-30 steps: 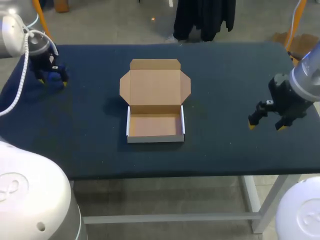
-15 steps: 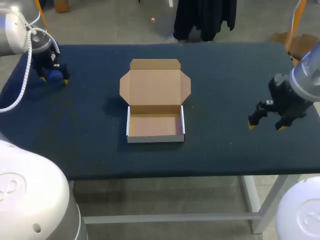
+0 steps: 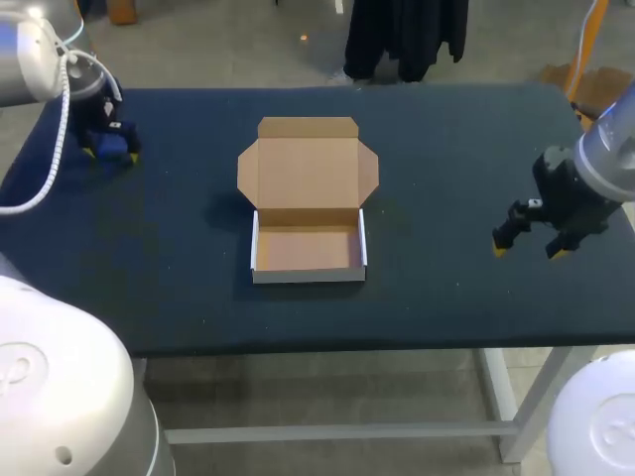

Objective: Assemble the packaging by folding the flat box into shape, placing the metal phone stand inside, and closing the box properly

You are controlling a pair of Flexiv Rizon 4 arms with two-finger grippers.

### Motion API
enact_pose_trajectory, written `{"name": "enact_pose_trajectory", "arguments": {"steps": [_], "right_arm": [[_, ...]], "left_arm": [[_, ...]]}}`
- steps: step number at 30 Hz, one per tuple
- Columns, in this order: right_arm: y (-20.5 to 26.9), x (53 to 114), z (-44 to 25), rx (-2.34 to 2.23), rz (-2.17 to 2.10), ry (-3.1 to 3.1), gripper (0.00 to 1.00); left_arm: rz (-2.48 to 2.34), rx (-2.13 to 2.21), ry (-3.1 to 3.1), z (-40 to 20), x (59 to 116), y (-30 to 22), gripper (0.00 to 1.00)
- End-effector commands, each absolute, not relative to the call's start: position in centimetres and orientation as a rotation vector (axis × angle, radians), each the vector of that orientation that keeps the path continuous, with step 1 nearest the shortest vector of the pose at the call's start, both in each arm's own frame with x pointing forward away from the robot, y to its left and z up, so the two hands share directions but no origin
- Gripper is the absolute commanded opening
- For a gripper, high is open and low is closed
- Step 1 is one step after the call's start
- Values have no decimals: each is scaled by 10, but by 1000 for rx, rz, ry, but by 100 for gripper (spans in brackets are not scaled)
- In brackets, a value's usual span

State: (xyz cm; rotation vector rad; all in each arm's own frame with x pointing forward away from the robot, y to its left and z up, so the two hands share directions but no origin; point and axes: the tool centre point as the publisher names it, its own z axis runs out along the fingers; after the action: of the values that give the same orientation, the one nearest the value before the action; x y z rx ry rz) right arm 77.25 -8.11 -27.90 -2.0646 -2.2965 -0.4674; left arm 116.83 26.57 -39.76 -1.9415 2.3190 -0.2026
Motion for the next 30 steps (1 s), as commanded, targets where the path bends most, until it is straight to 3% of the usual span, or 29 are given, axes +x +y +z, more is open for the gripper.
{"name": "enact_pose_trajectory", "arguments": {"steps": [1,30], "right_arm": [[-82,772,-276,-2061,-459,-2295,100],[-82,772,-276,-2061,-459,-2295,100]], "left_arm": [[-193,-1949,2326,-400,1175,266,100],[-167,-1945,2314,-402,1189,267,80]]}}
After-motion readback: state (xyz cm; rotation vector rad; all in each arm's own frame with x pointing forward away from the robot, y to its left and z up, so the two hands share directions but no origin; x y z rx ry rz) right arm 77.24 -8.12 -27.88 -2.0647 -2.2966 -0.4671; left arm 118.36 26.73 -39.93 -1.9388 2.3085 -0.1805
